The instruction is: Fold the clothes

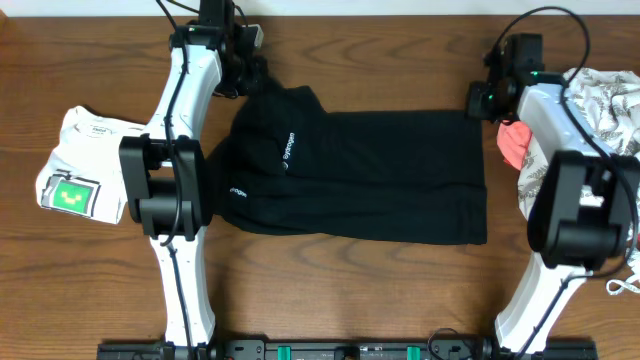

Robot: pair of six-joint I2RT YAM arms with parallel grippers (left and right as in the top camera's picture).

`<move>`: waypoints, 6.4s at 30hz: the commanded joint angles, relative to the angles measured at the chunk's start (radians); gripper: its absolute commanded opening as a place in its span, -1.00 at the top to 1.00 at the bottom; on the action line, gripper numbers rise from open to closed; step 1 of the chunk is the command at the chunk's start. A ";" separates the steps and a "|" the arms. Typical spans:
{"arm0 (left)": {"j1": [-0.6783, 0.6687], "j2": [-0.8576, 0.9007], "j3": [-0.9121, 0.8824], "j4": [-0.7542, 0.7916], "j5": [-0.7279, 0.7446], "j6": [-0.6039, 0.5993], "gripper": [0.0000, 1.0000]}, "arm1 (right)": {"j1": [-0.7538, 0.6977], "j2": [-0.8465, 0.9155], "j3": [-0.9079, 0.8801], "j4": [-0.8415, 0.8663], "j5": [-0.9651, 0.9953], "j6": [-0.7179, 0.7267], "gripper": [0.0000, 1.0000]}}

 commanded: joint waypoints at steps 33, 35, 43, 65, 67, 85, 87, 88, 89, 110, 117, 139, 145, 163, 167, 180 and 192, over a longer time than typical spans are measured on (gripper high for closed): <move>0.055 -0.168 0.009 -0.423 -0.142 -0.006 0.88 | -0.069 -0.230 0.003 -0.393 -0.045 0.021 0.97; 0.066 -0.168 0.009 -0.446 -0.143 -0.005 0.88 | -0.069 -0.229 0.003 -0.416 -0.042 0.021 0.97; 0.077 -0.168 -0.017 -0.518 -0.142 -0.013 0.88 | -0.067 -0.229 0.001 -0.462 -0.041 0.021 0.97; 0.077 -0.168 -0.155 -0.605 -0.137 -0.013 0.69 | -0.065 -0.229 -0.098 -0.595 -0.007 0.021 0.86; 0.077 -0.168 -0.161 -0.607 -0.137 -0.013 0.66 | -0.065 -0.229 -0.126 -0.584 -0.003 0.021 0.84; 0.077 -0.256 -0.137 -0.461 0.005 -0.014 0.42 | -0.040 -0.230 -0.090 -0.516 -0.162 -0.047 0.79; 0.071 -0.285 -0.137 -0.388 0.009 -0.049 0.29 | -0.017 -0.230 -0.086 -0.515 -0.259 -0.095 0.77; 0.064 -0.293 -0.137 -0.351 0.009 -0.061 0.08 | 0.004 -0.229 -0.086 -0.518 -0.277 -0.105 0.73; 0.059 -0.294 -0.137 -0.333 0.009 -0.062 -0.01 | 0.014 -0.229 -0.088 -0.520 -0.275 -0.105 0.70; -0.018 -0.119 -0.142 -0.126 0.008 -0.061 -0.25 | 0.171 -0.225 -0.348 -0.258 -0.130 0.003 0.64; -0.018 -0.051 -0.142 -0.116 0.008 -0.062 -0.27 | 0.171 -0.225 -0.431 -0.145 -0.131 0.003 0.63; -0.019 0.006 -0.141 -0.144 0.058 -0.046 0.88 | 0.171 -0.225 -0.435 -0.138 -0.130 0.003 0.64; -0.013 -0.045 -0.141 -0.151 0.057 -0.032 0.88 | 0.171 -0.225 -0.435 -0.139 -0.130 0.003 0.63; -0.010 -0.233 -0.176 -0.494 0.053 0.093 0.82 | 0.171 -0.225 -0.435 -0.146 -0.130 0.003 0.61; -0.010 -0.233 -0.219 -0.500 0.053 0.093 0.69 | 0.171 -0.225 -0.435 -0.150 -0.130 0.003 0.61; -0.010 -0.234 -0.265 -0.237 0.054 0.060 0.07 | 0.171 -0.225 -0.435 -0.154 -0.130 0.003 0.60; -0.049 -0.211 -0.265 -0.021 -0.087 0.079 -0.13 | 0.171 -0.225 -0.435 -0.154 -0.131 0.003 0.60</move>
